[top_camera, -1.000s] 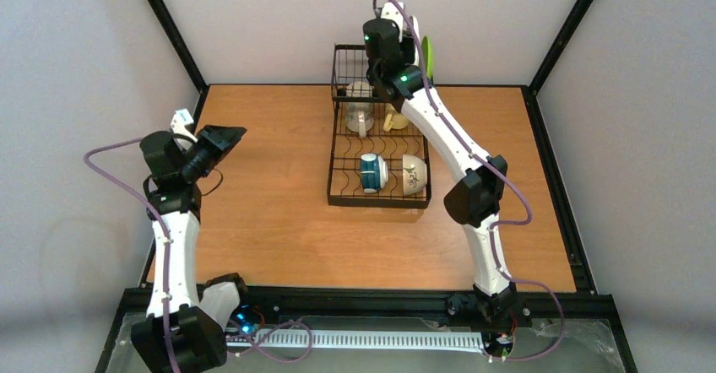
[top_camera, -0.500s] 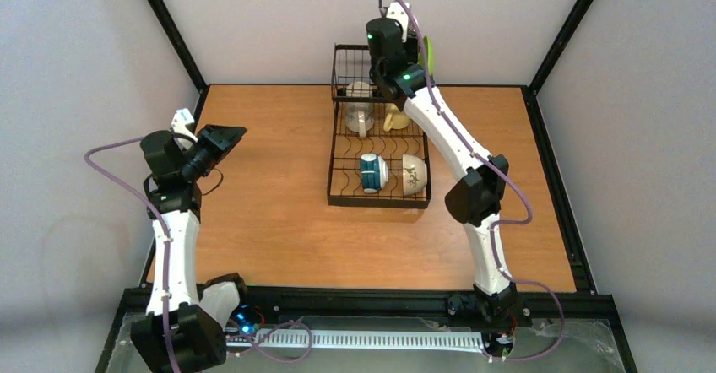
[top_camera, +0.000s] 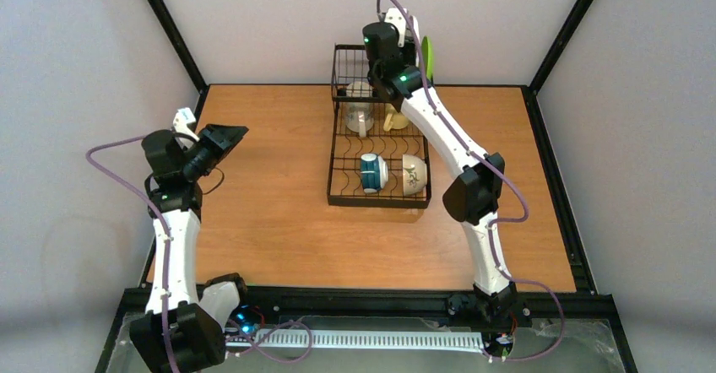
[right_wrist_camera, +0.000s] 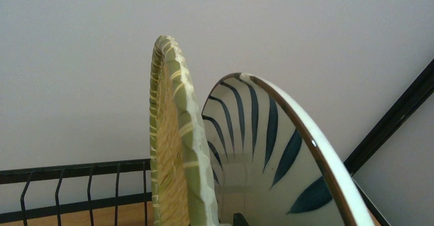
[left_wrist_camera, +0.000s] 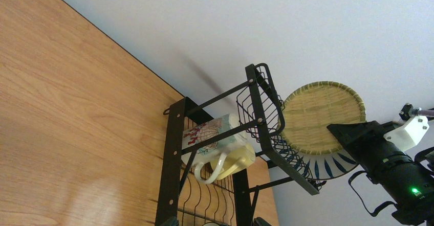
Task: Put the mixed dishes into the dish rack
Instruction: Insert the plate into the dish rack.
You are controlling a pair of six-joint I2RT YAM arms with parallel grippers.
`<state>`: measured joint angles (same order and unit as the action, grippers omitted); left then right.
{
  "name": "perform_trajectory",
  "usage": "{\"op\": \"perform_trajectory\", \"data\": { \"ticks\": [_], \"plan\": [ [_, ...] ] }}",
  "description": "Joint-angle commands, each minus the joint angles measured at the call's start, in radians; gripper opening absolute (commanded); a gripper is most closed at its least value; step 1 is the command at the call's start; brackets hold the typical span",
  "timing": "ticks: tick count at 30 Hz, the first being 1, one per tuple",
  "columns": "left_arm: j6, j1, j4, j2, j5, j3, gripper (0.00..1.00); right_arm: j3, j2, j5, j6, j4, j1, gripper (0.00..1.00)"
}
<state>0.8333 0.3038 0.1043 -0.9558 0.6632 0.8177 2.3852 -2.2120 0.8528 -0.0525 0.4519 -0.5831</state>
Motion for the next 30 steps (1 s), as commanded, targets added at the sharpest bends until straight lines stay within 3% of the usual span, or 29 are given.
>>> {"op": "perform_trajectory", "data": {
  "ticks": [1,30],
  "plan": [
    [-0.023,-0.008,-0.015,-0.004,0.016,0.0,0.82,-0.01,-0.017,0.014,-0.042,0.008,0.009,0.02],
    [-0.017,-0.008,-0.013,0.005,0.01,-0.01,0.83,-0.077,-0.012,0.025,-0.104,0.054,-0.009,0.05]
  ]
}}
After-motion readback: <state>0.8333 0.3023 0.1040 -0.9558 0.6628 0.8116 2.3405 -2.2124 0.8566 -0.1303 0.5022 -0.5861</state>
